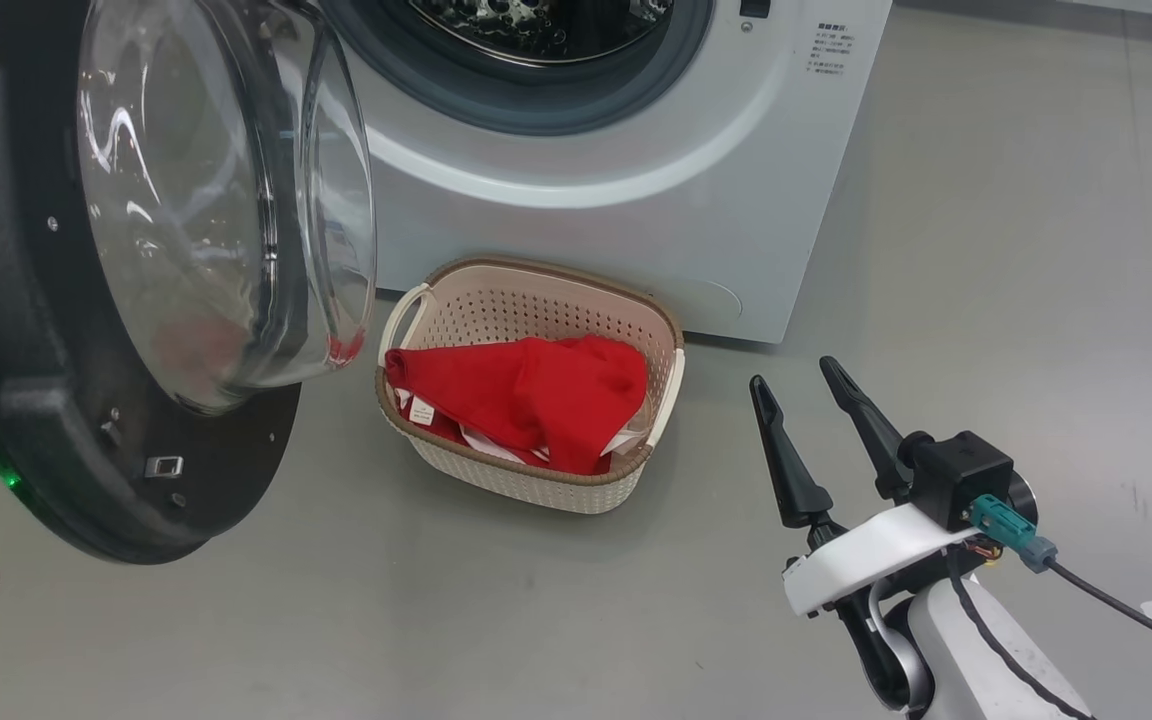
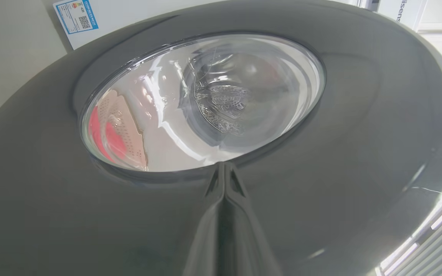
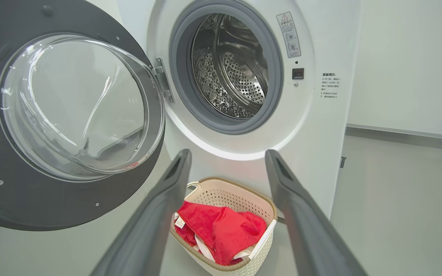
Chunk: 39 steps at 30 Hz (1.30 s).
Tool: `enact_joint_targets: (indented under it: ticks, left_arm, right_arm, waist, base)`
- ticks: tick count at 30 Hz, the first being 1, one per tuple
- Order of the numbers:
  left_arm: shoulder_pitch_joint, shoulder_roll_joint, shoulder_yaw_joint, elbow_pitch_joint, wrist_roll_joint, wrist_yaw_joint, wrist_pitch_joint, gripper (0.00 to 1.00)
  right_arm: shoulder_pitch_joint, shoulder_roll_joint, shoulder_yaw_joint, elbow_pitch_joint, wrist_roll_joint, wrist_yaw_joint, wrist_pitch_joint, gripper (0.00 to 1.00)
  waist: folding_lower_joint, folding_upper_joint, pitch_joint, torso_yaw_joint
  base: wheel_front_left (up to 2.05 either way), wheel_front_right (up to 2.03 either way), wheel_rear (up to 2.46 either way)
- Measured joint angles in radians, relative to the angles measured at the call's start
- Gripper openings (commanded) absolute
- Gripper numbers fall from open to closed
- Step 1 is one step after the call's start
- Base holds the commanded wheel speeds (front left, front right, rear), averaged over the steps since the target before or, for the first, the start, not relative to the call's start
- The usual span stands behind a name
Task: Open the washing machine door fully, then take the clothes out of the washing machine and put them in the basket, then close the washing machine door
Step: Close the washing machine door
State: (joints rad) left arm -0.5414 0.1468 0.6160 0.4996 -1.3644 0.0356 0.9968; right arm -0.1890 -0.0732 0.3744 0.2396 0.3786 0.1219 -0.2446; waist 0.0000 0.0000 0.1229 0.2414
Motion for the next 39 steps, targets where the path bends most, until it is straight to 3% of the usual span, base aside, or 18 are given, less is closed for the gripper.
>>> enact_joint_targets:
  ticks: [12,21,26,31,39]
  left_arm:
    - [0.067,-0.051,-0.006,-0.13,0.002,0.029,0.002,0.0]
    - [0.121,-0.057,0.028,-0.205,0.084,0.026,-0.138,0.0]
    - [0.201,-0.024,0.014,-0.258,0.233,-0.048,-0.25,0.0]
    - [0.309,0.008,-0.039,-0.315,0.402,-0.151,-0.362,0.0]
    - [0.443,0.015,-0.103,-0.384,0.597,-0.161,-0.559,0.0]
  right_arm:
    - [0.013,0.004,-0.008,-0.006,0.0,0.0,-0.007,1.0]
    - [0.023,0.007,-0.022,-0.01,0.001,0.0,-0.007,1.0]
    - [0.039,0.008,-0.029,-0.012,0.001,0.0,-0.007,1.0]
    - [0.046,0.009,-0.03,-0.012,0.001,0.0,-0.007,1.0]
    - [0.055,0.012,-0.018,-0.013,0.001,0.0,-0.007,1.0]
  waist:
    - [0.0,0.0,-0.01,0.007]
    - [0.0,0.0,-0.022,0.028]
    - [0.0,0.0,-0.032,0.044]
    - [0.0,0.0,-0.041,0.061]
    - [0.0,0.0,-0.052,0.079]
  base:
    - [0.0,0.0,0.0]
    - [0.0,0.0,0.0]
    - [0.0,0.0,0.0]
    - [0.0,0.0,0.0]
    - [0.0,0.0,0.0]
